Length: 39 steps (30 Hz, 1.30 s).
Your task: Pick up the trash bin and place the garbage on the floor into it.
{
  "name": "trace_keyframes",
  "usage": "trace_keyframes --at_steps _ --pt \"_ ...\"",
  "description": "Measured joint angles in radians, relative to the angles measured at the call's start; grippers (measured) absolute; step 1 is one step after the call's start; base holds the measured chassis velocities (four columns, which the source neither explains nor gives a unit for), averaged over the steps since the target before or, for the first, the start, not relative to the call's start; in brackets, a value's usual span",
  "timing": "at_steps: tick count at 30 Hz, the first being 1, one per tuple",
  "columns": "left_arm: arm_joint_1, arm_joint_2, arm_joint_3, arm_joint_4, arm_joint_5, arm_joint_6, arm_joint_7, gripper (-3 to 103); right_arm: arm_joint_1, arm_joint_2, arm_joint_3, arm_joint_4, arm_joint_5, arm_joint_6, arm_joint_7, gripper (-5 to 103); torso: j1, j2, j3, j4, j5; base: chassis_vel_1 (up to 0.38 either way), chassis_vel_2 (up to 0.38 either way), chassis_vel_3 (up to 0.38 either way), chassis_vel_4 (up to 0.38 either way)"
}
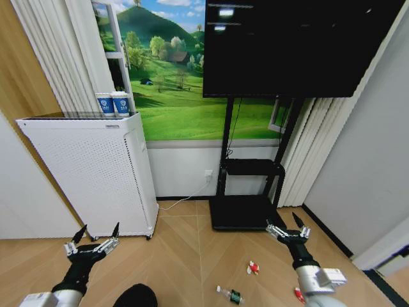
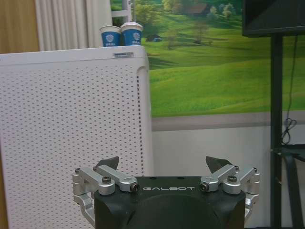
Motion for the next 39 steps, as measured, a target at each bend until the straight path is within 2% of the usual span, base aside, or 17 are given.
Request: trace_keyframes --at_steps 3,4,9,11,14,16,24,39 --pt "0.000 0.012 0.005 -0.001 0.004 -0.014 0.048 99 -0.002 -0.006 -0.019 0.002 -0.020 0.002 -0.017 100 -0.004 -0.008 -0.005 0.0000 0.0000 0.000 0.000 0.000 0.000" --pt "0.000 0.012 0.006 -0.001 0.004 -0.017 0.057 102 -0.002 -0.006 -0.024 0.002 -0.025 0.002 -0.019 100 -0.004 -0.011 -0.006 0.0000 0.0000 0.000 0.000 0.000 0.000" --pt "0.001 0.005 0.008 0.000 0.010 -0.030 0.069 98 -0.003 0.002 -0.032 -0.011 -0.039 0.009 -0.021 100 -0.007 -0.017 -0.010 0.0000 0.0000 0.000 0.000 0.000 0.000" --pt "0.002 0.002 0.008 -0.003 0.011 -0.033 0.070 97 -0.004 0.006 -0.034 -0.022 -0.045 0.014 -0.022 100 -0.008 -0.020 -0.012 0.0000 -0.0001 0.000 0.000 0.000 0.000" --pt "0.002 0.000 0.003 -0.010 0.005 -0.035 0.070 101 -0.004 0.009 -0.039 -0.040 -0.049 0.019 -0.022 100 -0.009 -0.023 -0.014 0.0000 0.0000 0.000 0.000 0.000 0.000" --pt "-0.001 0.001 -0.008 -0.012 -0.011 -0.036 0.070 98 0.000 0.011 -0.049 -0.060 -0.050 0.019 -0.021 100 -0.010 -0.026 -0.015 0.0000 0.0000 0.000 0.000 0.000 0.000" --pt "-0.004 0.001 -0.020 -0.007 -0.026 -0.035 0.067 98 0.003 0.015 -0.054 -0.100 -0.063 0.032 -0.019 100 -0.014 -0.036 -0.021 0.0000 0.0000 0.000 0.000 0.000 0.000" --pt "-0.009 -0.008 -0.005 0.028 0.000 -0.043 0.065 98 0.008 0.015 -0.042 -0.103 -0.057 0.036 -0.013 100 -0.041 -0.099 -0.058 0.0000 0.0000 0.000 0.000 0.000 0.000"
